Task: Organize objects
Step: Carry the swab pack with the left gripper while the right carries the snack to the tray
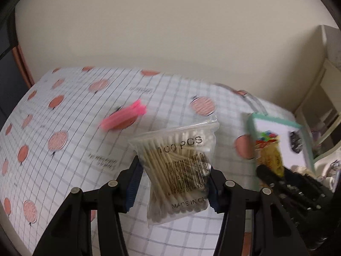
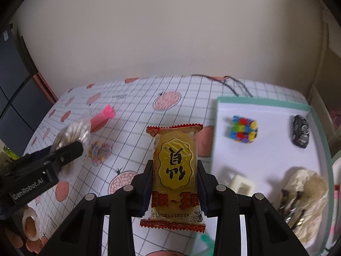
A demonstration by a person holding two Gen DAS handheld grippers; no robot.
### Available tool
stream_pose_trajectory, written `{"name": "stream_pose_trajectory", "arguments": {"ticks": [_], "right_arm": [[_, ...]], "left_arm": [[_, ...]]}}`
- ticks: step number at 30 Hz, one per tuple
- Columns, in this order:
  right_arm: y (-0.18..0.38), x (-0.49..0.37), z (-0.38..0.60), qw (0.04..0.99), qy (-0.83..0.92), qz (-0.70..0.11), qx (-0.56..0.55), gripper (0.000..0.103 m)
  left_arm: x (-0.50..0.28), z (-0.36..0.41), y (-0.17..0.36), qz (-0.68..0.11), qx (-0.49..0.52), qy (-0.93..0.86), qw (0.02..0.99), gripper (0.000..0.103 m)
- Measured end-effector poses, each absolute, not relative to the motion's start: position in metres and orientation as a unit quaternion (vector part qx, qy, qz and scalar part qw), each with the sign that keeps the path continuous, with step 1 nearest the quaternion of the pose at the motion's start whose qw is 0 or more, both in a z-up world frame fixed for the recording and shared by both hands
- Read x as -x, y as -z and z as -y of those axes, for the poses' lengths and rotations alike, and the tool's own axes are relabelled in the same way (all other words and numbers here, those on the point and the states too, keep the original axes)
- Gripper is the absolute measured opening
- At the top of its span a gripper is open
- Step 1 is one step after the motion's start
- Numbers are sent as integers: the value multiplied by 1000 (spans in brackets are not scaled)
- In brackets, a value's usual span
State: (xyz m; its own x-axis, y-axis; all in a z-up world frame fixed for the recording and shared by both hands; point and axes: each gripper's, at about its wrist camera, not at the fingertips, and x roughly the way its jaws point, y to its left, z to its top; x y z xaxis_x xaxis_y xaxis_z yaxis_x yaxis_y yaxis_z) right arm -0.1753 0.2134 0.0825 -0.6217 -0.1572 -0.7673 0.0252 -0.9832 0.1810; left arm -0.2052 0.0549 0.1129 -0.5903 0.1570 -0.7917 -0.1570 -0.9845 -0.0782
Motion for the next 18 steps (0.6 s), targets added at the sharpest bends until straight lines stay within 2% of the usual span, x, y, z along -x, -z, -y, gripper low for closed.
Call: {"name": "stream_pose_trajectory", "arguments": {"ticks": [18], "right_arm": [[-109,157,-312,-24,919,101,-381,38]], "left_arm": [[215,-179,-147,-5,396,-899,190,56]]}}
